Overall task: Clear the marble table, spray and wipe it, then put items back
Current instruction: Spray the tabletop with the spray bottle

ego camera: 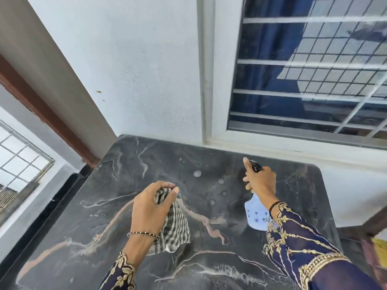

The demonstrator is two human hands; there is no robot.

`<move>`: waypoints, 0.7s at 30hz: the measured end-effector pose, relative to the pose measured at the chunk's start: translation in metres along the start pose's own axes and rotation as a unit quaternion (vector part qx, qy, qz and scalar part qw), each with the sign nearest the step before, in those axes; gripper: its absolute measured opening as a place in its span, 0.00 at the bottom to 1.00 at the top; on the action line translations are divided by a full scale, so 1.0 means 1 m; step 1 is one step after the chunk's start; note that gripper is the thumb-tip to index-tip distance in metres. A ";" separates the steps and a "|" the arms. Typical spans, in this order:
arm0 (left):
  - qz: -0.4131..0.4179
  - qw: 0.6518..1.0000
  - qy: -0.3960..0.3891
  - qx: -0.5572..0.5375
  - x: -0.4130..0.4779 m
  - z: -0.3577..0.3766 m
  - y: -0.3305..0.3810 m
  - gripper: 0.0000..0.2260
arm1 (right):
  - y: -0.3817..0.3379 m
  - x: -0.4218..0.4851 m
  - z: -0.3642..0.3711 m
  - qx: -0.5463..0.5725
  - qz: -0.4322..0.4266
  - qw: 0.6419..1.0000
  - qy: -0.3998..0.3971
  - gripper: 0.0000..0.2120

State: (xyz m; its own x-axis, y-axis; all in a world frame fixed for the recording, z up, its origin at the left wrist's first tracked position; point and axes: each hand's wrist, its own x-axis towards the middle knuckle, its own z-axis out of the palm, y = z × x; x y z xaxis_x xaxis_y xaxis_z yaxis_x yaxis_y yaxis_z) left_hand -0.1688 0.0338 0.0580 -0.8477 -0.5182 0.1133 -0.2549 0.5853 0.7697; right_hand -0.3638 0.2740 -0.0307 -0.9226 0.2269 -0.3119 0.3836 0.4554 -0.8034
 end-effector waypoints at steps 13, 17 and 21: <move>0.029 0.998 -0.049 -0.014 -0.016 0.031 0.033 0.02 | 0.064 -0.008 -0.109 0.001 0.055 0.990 0.131 0.29; 0.040 0.998 -0.051 -0.020 -0.028 0.026 0.033 0.02 | 0.082 -0.032 -0.133 -0.014 0.066 0.984 0.167 0.31; 0.052 0.997 -0.053 -0.018 -0.046 0.010 0.028 0.03 | 0.103 -0.064 -0.152 -0.040 0.080 0.976 0.198 0.33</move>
State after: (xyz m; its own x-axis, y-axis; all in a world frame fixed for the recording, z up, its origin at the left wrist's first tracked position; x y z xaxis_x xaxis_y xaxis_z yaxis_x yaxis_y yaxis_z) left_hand -0.1411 0.0802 0.0676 -0.9133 -0.3863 0.1291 -0.1475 0.6092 0.7792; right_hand -0.2597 0.4372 -0.0164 -0.7687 0.6086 -0.1966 0.5378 0.4487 -0.7137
